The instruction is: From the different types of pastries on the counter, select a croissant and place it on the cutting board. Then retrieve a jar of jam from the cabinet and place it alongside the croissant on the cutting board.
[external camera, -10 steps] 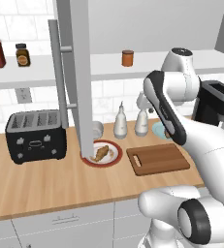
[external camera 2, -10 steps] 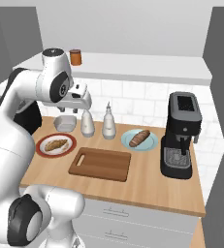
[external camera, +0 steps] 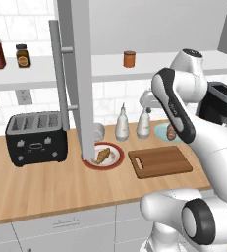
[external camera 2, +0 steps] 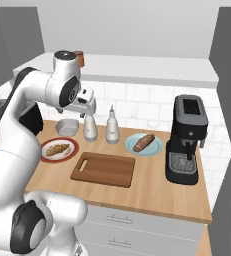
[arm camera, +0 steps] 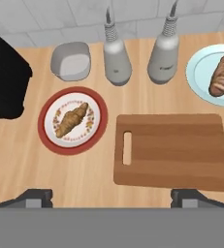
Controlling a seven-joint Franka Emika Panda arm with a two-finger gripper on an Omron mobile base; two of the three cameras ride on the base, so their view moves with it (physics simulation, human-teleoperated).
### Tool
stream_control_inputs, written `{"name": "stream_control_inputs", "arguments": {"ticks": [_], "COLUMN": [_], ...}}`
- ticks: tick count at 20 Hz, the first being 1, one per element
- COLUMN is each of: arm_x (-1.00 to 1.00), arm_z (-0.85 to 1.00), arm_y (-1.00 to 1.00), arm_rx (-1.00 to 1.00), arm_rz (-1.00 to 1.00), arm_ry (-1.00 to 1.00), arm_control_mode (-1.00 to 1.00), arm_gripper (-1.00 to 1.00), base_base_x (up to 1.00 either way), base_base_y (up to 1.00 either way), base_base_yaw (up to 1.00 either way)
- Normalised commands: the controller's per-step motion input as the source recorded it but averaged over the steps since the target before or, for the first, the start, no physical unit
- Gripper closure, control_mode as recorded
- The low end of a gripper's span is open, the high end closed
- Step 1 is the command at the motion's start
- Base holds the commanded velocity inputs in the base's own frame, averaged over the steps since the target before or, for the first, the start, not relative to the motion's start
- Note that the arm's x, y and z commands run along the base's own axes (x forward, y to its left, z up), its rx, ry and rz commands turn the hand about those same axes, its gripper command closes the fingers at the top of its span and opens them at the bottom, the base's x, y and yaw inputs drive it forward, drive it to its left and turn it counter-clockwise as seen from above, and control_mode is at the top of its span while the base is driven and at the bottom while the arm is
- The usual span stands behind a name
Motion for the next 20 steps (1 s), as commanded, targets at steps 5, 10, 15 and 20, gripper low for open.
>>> {"name": "stream_control_inputs", "arguments": {"ticks": [5, 10, 15, 20], "arm_x": [0.13, 0.11, 0.03, 0.09], "arm_z": [0.05, 0.38, 0.47, 0.6], "arm_y": [0.01, 0.0, 0.06, 0.22], "arm_rx": [0.04, 0.0, -0.01, -0.1], "arm_rz": [0.0, 0.01, 0.02, 0.0], "arm_ry": [-0.2, -0.31, -0.21, -0.01], "arm_control_mode": [-1.0, -1.0, -1.0, -1.0], "arm_gripper": [-1.0, -1.0, -1.0, -1.0], "base_base_x": [0.0, 0.0, 0.0, 0.0], "base_base_y": [0.0, 0.0, 0.0, 0.0], "base_base_yaw": [0.0, 0.0, 0.0, 0.0]}}
